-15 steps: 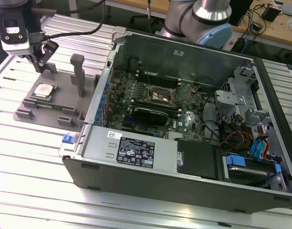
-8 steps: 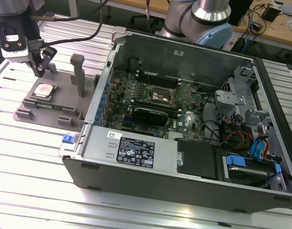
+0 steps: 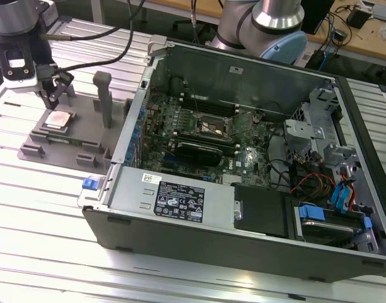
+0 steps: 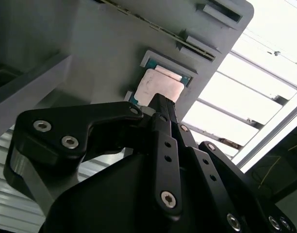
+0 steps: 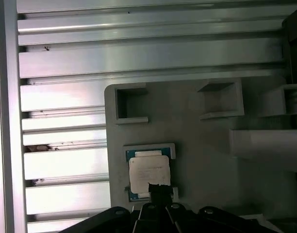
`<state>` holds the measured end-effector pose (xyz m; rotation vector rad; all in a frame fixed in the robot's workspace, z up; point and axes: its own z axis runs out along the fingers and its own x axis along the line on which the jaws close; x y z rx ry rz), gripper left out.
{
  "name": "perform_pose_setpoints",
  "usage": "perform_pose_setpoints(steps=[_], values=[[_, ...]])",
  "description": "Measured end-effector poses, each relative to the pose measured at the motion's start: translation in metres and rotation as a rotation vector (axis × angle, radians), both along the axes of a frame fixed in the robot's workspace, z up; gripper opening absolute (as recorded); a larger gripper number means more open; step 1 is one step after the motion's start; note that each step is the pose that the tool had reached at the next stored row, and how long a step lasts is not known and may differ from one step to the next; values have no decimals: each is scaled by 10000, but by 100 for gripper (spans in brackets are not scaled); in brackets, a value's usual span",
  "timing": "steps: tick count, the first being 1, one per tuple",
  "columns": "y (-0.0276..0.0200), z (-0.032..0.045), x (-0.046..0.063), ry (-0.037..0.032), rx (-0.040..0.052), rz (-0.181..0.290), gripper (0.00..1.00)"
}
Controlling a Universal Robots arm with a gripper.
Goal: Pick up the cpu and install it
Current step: 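Pick up the cpu and move it towards the insertion slot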
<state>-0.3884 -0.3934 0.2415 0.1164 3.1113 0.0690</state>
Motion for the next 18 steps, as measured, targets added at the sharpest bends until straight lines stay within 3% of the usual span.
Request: perform_pose_setpoints(steps=[6, 14, 18], values=[[-1, -139, -11, -15, 0, 23, 11], [-1, -277, -43, -190, 0, 225, 11], [0, -332, -76, -222, -1, 297, 11]])
